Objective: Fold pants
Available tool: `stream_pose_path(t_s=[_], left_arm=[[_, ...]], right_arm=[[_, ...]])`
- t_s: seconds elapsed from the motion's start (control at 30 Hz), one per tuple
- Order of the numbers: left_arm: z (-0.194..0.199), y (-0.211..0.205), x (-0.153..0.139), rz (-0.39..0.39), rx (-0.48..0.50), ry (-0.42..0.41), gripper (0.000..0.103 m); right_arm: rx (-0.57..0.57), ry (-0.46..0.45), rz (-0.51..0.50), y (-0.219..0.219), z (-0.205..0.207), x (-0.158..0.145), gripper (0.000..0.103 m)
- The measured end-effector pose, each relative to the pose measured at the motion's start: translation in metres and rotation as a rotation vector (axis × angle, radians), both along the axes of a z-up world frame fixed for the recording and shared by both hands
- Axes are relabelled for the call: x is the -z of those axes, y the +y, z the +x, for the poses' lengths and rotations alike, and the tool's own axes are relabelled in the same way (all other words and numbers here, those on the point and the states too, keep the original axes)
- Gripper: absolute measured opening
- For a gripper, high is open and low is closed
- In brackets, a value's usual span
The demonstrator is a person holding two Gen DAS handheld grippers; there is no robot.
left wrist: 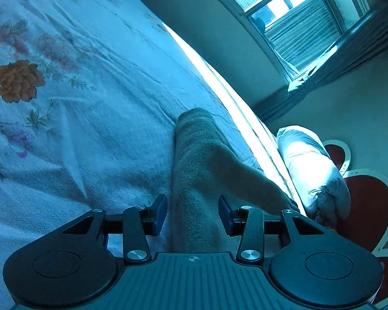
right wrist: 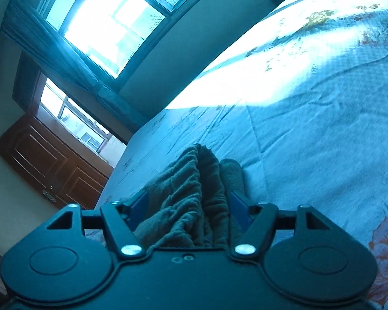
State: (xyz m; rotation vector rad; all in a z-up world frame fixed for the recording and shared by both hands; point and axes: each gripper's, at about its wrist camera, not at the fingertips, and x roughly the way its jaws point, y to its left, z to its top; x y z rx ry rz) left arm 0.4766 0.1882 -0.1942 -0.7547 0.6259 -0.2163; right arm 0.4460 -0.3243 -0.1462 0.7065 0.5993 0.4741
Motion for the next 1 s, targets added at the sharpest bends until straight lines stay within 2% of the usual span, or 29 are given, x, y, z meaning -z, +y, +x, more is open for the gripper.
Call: stream_pose_path(t_s=[0.07,0.1,0.13,0.17,0.2,0.23,0.27,0.33,0.37,0.4,0.43,0.5,0.57,0.7,0.8,1.0], left_arm=[[-0.01,-0.007,-0.009,0.056,0.003,-0.019,0.047],[-0.009,-0.013,-0.009,0.104,0.004,-0.016,0.051],[-0.009,-0.017,-0.005,0.166,0.0,0.009,0.062],[-0.005,-0.022,0.002,0.233,0.008,0.059,0.066],[-0.008,-0.019,0.01,0.247,0.015,0.048,0.067],[-0.009,-0.016,0.009,0.234,0.01,0.048,0.067],[-0.012,-0.013,0.005,0.224,0.0,0.063,0.067],[-0.025,-0.01,-0.011,0.259,-0.027,0.053,0.067],[-0.035,-0.011,-0.016,0.293,-0.028,0.041,0.075],[-0.047,-0.011,-0.022,0.33,-0.036,0.036,0.084],[-0.059,-0.013,-0.028,0.369,-0.056,0.033,0.102],[-0.089,-0.012,-0.034,0.421,-0.075,0.027,0.103],[-0.12,-0.01,-0.038,0.415,-0.087,0.049,0.103],[-0.187,-0.017,-0.043,0.413,-0.096,0.041,0.103],[-0.231,-0.03,-0.047,0.416,-0.085,0.029,0.103],[-0.305,-0.052,-0.07,0.413,-0.101,-0.03,0.103]], right_arm=[[-0.039,-0.017,-0.082,0.014,-0.004,-0.008,0.071],[-0.046,-0.001,-0.181,0.025,-0.002,-0.005,0.073],[-0.04,0.065,-0.279,0.033,0.007,0.003,0.075],[-0.038,0.124,-0.267,0.032,0.012,0.018,0.079],[-0.021,0.141,-0.208,0.025,0.013,0.023,0.08],[0.008,0.166,-0.176,0.021,0.013,0.022,0.075],[0.021,0.177,-0.164,0.017,0.008,0.015,0.076],[0.013,0.139,-0.158,0.012,-0.008,-0.002,0.084],[0.005,0.117,-0.17,0.01,-0.018,-0.011,0.088],[0.008,0.092,-0.183,0.007,-0.031,-0.02,0.098],[0.015,0.068,-0.197,0.004,-0.044,-0.027,0.097],[0.018,0.046,-0.246,-0.002,-0.07,-0.039,0.097],[0.031,0.041,-0.287,-0.003,-0.096,-0.044,0.097],[0.018,0.042,-0.324,0.004,-0.158,-0.05,0.097],[0.014,-0.005,-0.351,0.016,-0.208,-0.056,0.097],[0.04,-0.052,-0.426,0.023,-0.281,-0.075,0.097]])
